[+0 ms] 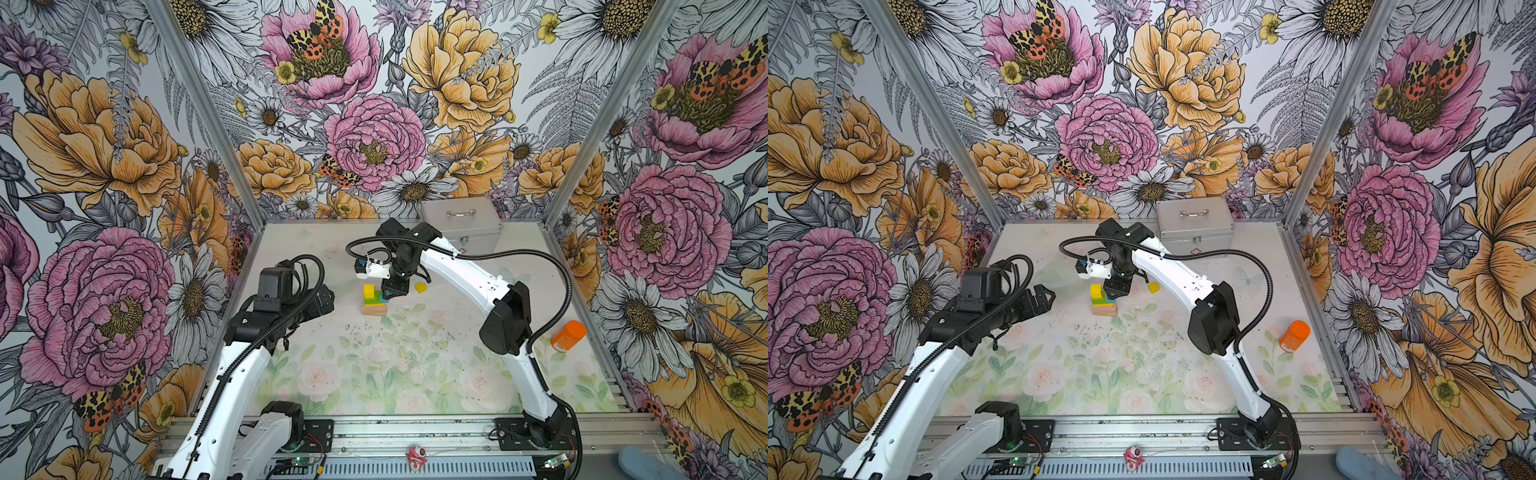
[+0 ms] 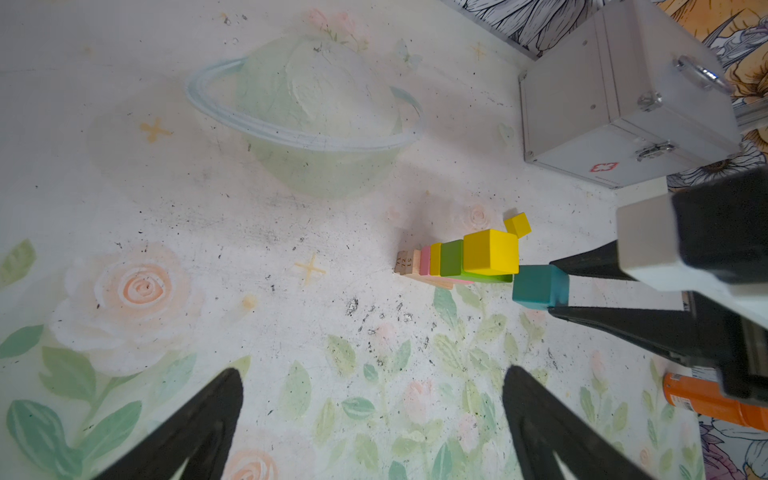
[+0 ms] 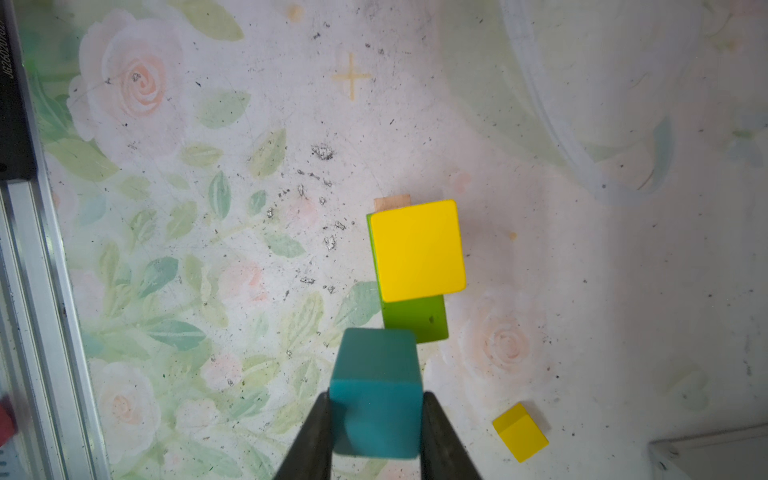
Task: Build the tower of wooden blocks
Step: 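Lower the held teal cube beside the yellow cube on the stack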
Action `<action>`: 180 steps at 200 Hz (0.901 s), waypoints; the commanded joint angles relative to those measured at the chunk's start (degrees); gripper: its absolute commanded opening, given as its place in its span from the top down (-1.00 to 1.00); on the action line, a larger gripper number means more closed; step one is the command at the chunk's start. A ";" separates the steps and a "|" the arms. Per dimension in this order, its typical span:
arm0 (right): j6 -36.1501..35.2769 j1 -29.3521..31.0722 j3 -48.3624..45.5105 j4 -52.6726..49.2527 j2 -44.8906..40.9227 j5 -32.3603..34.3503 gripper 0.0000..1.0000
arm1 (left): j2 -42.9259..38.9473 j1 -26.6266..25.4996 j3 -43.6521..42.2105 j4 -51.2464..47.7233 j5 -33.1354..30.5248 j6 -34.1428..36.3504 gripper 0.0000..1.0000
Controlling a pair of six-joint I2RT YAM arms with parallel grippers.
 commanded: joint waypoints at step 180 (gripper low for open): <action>-1.71 -0.20 6.89 -1.33 4.34 2.34 0.55 | -0.42 0.37 0.82 2.12 2.14 0.16 -0.98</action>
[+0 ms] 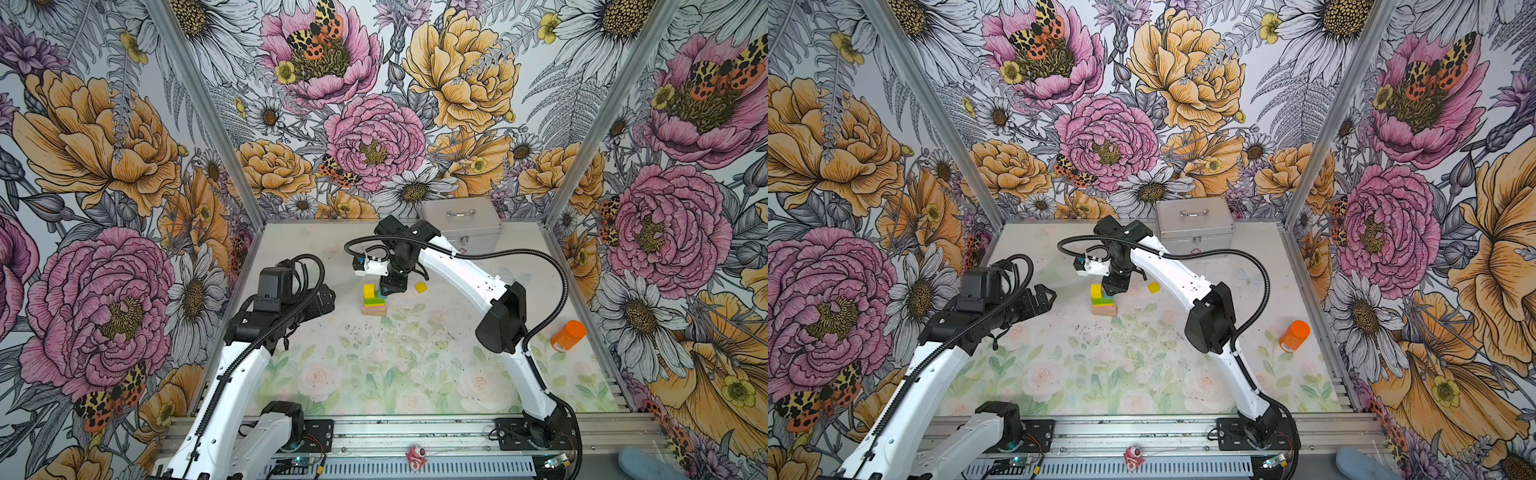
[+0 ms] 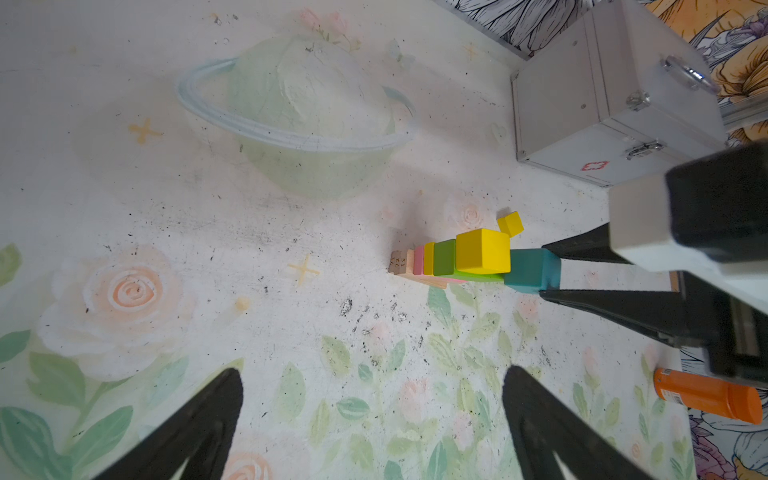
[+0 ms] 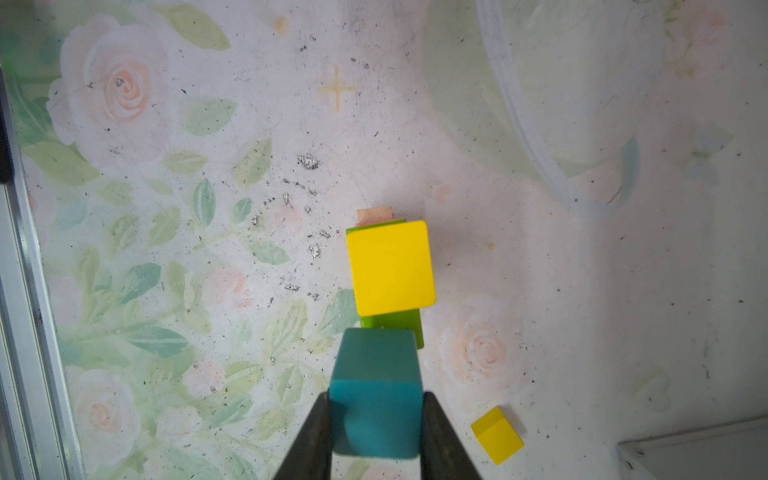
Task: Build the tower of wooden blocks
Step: 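Lower the held teal cube beside the yellow cube on the stack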
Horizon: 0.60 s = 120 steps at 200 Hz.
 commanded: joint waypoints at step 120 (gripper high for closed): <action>-0.88 -0.07 3.62 -0.25 3.15 1.89 0.54 | -0.65 0.46 0.88 1.83 2.18 -0.03 -0.98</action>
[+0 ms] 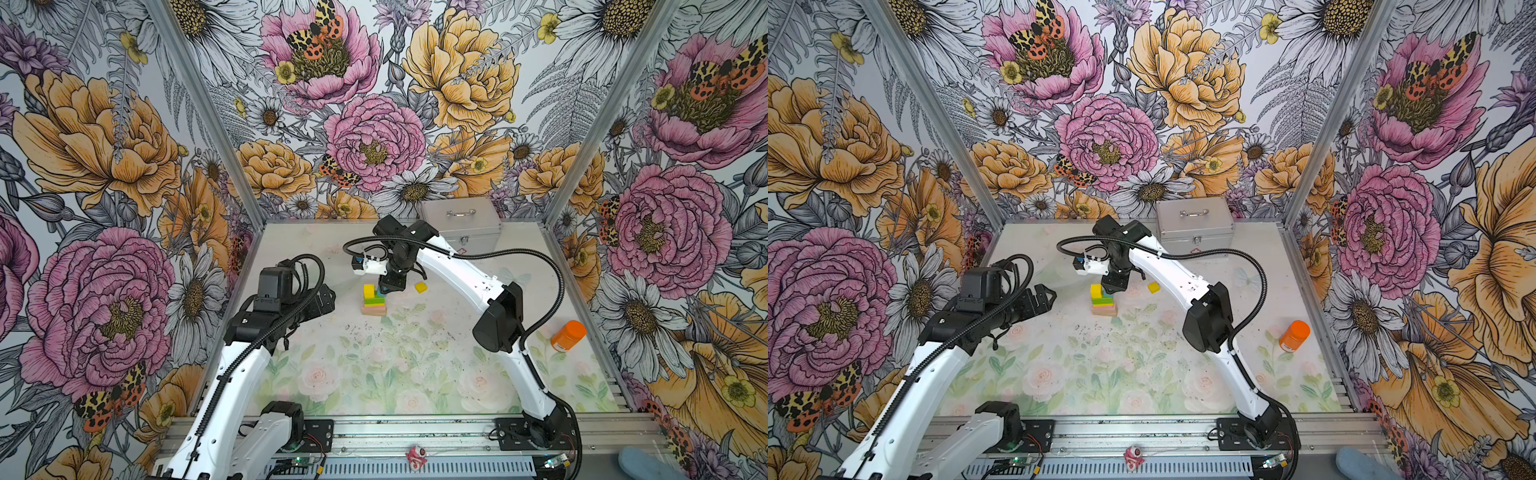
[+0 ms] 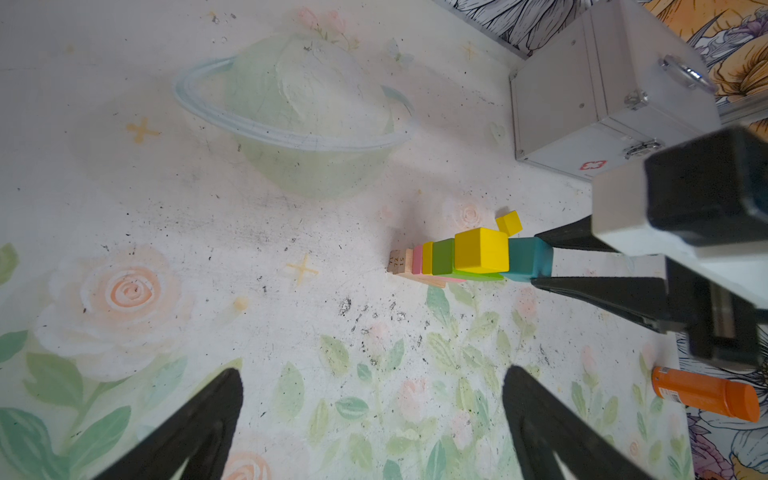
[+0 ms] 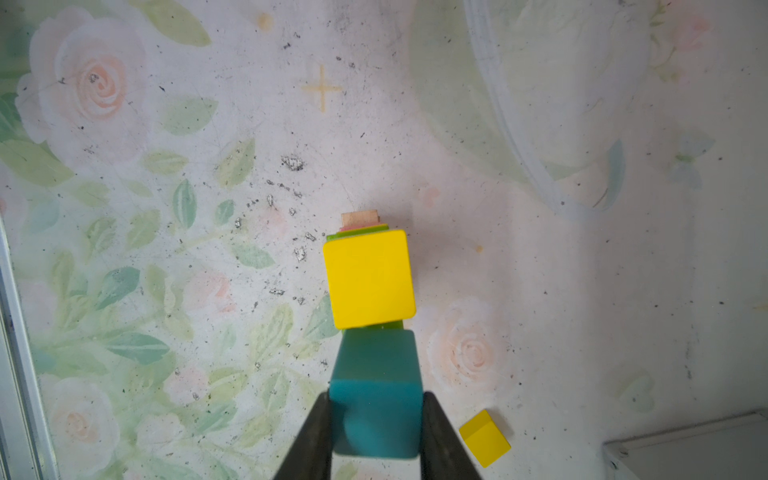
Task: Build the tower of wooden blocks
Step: 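Lower the held teal cube beside the yellow cube on the stack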
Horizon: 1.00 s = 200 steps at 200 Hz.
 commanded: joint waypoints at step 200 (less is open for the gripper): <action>-0.46 0.92 2.96 -0.24 2.41 1.37 0.54 | -0.85 1.29 0.51 1.82 2.54 0.44 -0.98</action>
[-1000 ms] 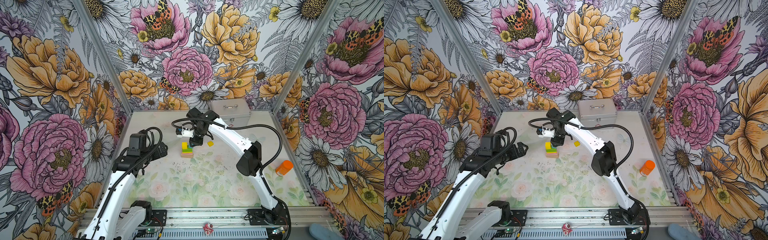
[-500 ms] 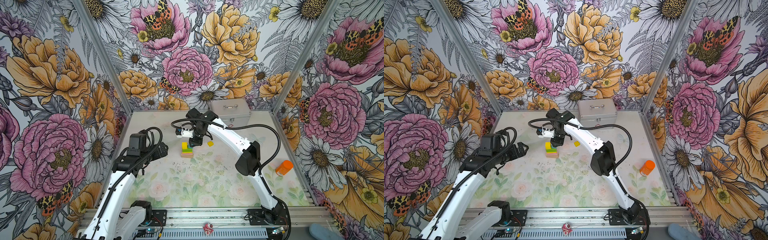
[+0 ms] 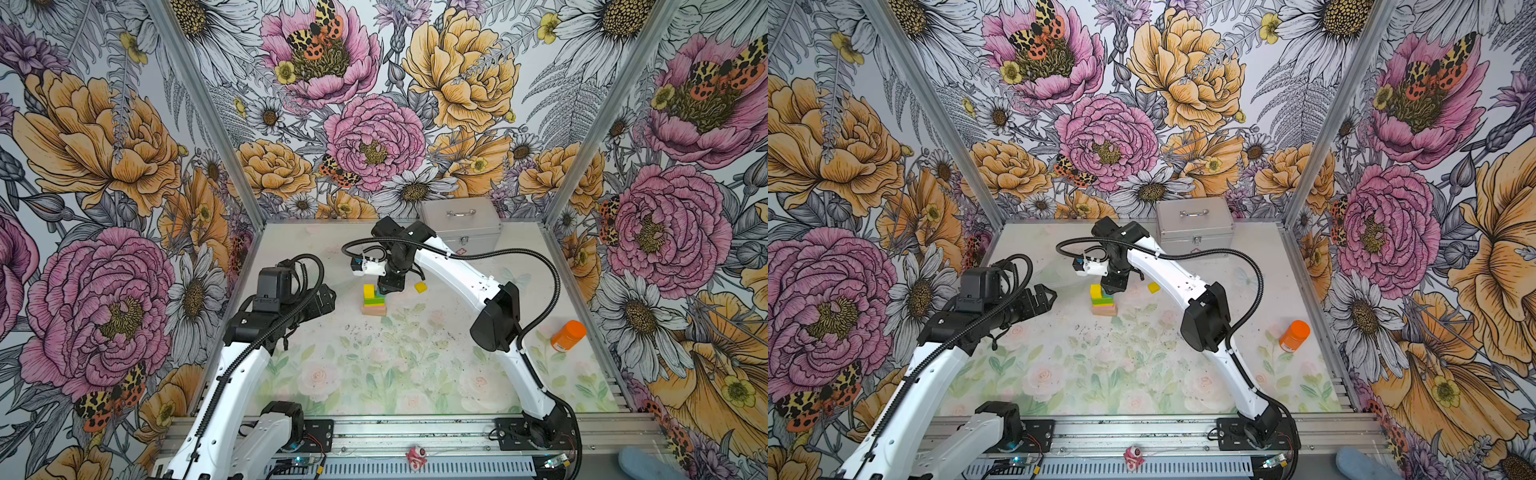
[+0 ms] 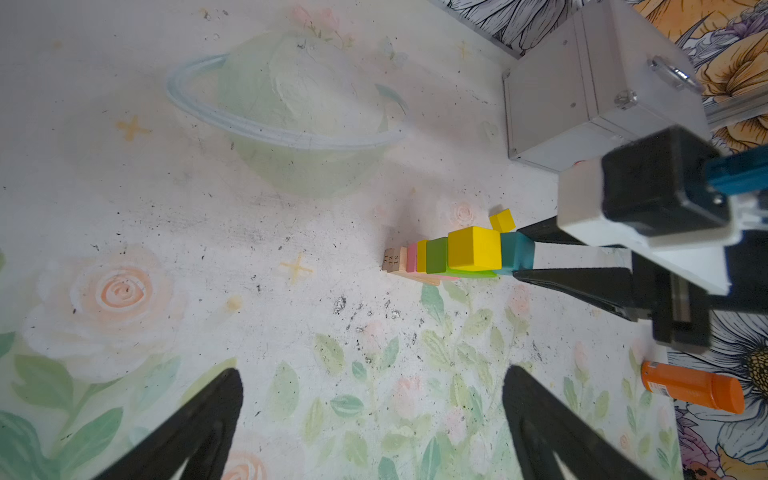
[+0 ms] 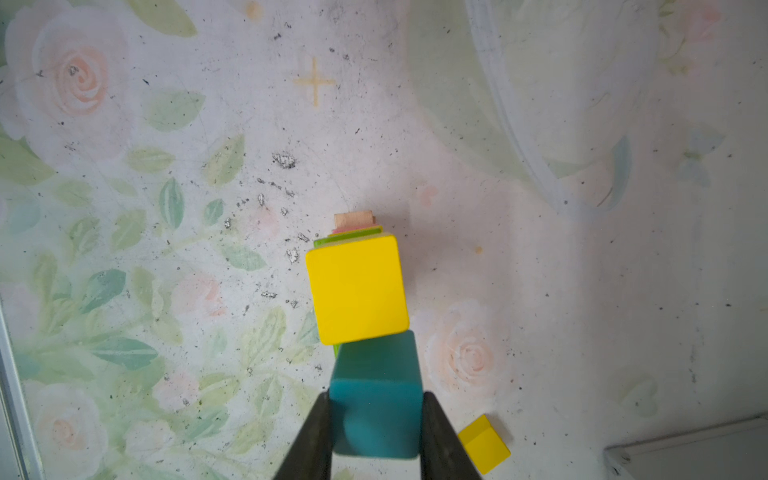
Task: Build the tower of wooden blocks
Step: 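Lower the held teal cube beside the yellow cube on the stack, then open the right gripper to release the teal cube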
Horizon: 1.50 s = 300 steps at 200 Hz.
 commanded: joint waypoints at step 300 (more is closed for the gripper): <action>-0.06 1.25 1.86 -0.38 1.06 1.35 0.05 | -0.81 2.37 0.38 1.68 3.18 0.95 -0.98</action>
